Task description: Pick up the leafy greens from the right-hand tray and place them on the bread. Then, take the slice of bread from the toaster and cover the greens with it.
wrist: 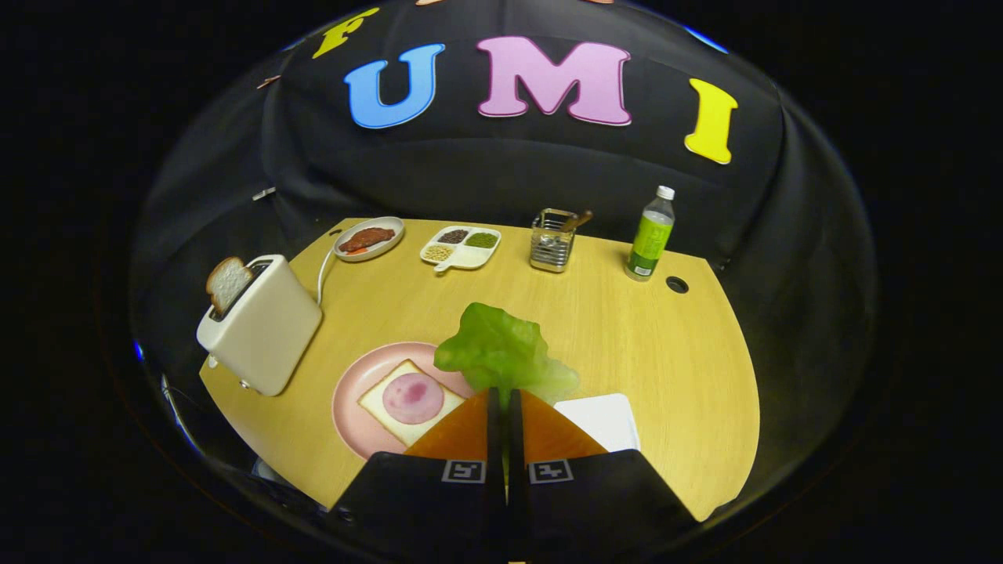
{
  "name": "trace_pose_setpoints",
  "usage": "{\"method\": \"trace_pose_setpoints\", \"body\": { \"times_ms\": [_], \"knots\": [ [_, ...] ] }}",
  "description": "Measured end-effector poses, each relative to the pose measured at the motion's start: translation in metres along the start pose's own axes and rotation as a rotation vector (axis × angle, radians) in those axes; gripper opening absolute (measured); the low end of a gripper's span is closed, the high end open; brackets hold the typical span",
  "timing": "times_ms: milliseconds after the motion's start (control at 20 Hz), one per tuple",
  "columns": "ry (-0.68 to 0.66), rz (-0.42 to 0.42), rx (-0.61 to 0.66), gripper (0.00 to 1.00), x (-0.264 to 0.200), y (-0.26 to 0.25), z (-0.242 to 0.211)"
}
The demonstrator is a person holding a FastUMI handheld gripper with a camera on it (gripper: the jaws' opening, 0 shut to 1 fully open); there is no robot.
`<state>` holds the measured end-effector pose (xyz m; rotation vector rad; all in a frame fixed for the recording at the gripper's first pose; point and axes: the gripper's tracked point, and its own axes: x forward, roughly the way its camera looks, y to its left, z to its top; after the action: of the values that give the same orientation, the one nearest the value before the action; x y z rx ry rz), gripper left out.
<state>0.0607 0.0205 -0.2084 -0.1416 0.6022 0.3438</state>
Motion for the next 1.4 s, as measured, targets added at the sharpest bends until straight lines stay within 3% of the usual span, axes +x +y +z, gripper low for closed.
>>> {"method": "trace_pose_setpoints", "body": {
  "times_ms": [300,1100,1250,1400],
  "knots": [
    [0.031,0.057,-0.025,0.05,0.022,0.049,-0.007],
    [0.189,0.100,-0.003,0.06,0.074,0.104,-0.047],
    [0.196,0.090,0.031,0.15,0.082,0.109,-0.046],
    [0.201,0.081,0.044,0.32,0.086,0.111,-0.046]
  ]
}}
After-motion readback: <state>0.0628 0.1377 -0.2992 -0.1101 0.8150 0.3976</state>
